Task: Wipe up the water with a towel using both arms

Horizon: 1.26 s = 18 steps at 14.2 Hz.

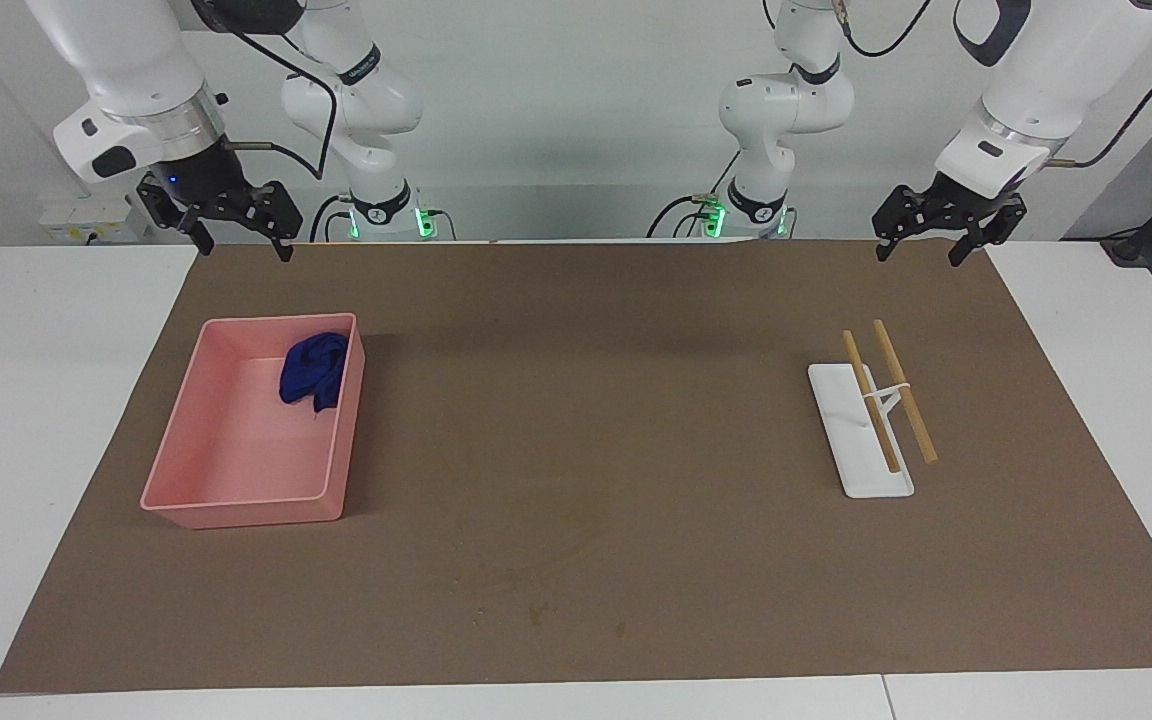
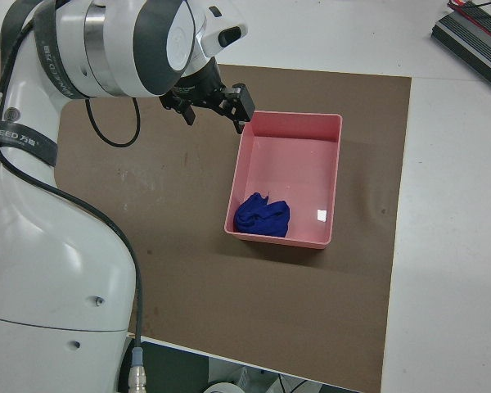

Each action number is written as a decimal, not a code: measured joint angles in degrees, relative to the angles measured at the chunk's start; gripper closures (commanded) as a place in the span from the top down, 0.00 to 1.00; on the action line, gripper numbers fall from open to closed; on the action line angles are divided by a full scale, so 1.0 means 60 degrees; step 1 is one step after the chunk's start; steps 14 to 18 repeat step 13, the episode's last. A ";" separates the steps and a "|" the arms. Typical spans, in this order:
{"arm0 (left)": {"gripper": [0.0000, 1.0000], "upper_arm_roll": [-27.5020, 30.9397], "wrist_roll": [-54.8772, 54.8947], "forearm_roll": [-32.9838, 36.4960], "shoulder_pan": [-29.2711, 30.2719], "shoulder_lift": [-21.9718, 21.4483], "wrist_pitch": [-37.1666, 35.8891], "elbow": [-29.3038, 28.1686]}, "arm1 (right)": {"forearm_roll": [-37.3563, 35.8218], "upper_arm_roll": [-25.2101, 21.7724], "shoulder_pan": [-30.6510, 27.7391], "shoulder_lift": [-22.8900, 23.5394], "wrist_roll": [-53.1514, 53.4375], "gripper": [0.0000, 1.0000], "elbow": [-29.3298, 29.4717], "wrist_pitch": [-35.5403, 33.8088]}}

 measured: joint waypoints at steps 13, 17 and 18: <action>1.00 0.0000 0.0000 0.0000 0.0000 0.0000 0.0000 0.0000 | 0.0006 -0.0018 -0.0024 0.0172 0.0000 1.00 -0.0017 0.0169; 1.00 0.0000 0.0000 0.0000 0.0000 0.0000 0.0000 0.0000 | 0.0006 -0.0018 -0.0024 0.0172 0.0000 1.00 -0.0017 0.0169; 1.00 0.0000 0.0000 0.0000 0.0000 0.0000 0.0000 0.0000 | 0.0006 -0.0018 -0.0024 0.0172 0.0000 1.00 -0.0017 0.0169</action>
